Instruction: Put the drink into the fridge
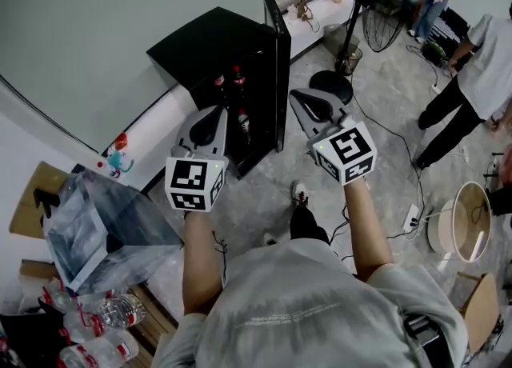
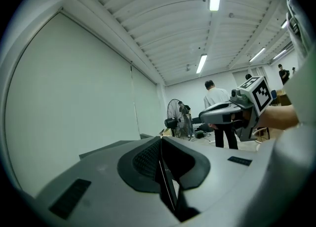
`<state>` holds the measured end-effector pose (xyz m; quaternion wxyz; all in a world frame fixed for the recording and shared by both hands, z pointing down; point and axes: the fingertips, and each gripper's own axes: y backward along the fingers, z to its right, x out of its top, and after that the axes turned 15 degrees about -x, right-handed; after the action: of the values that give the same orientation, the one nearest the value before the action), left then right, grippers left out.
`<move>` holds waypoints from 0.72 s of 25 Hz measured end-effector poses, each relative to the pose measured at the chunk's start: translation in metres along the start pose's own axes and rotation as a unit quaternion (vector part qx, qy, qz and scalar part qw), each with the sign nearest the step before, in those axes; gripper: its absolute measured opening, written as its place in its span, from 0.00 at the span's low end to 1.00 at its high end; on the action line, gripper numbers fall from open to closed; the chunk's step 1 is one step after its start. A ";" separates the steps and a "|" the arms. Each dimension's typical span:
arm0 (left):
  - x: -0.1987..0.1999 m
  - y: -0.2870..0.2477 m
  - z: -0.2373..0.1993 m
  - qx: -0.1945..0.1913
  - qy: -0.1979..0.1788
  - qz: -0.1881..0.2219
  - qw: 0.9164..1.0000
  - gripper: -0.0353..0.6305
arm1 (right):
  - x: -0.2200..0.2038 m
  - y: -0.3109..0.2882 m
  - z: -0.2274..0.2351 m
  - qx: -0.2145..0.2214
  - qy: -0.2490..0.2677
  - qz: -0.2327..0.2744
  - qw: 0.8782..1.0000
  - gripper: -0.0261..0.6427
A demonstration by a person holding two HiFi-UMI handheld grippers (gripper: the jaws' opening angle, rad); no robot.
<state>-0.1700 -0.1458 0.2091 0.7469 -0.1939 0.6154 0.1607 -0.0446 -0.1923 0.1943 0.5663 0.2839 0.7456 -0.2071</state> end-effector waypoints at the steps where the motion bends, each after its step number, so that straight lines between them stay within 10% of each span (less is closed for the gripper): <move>1: 0.000 0.001 0.001 -0.001 -0.001 0.000 1.000 0.08 | 0.000 0.001 0.000 0.000 0.002 0.000 1.000 0.04; 18: -0.009 0.005 -0.008 -0.004 0.012 -0.012 1.000 0.08 | -0.005 0.004 -0.006 -0.004 -0.004 -0.016 1.000 0.04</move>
<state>-0.1813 -0.1451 0.2158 0.7408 -0.2061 0.6212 0.1513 -0.0452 -0.1861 0.2006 0.5672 0.2688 0.7484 -0.2142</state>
